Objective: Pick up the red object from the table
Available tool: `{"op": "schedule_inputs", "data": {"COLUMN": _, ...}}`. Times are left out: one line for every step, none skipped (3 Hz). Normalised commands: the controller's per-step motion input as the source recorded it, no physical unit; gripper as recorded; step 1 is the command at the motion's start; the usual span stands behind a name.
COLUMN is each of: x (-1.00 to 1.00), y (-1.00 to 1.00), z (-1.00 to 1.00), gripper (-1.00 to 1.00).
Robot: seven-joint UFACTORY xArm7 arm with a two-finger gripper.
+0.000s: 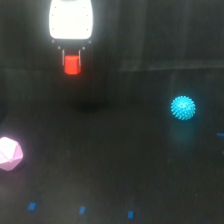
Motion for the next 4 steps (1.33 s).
{"op": "schedule_inputs", "data": {"x": -0.05, "y": -0.08, "z": -0.12, "gripper": -0.94}}
{"op": "schedule_inputs", "data": {"x": -0.09, "y": 0.04, "z": -0.14, "gripper": -1.00}}
{"op": "schedule_inputs", "data": {"x": -0.02, "y": -0.05, "z": -0.08, "gripper": -1.00}}
{"op": "schedule_inputs", "data": {"x": 0.53, "y": -0.51, "z": 0.54, "gripper": -1.00}}
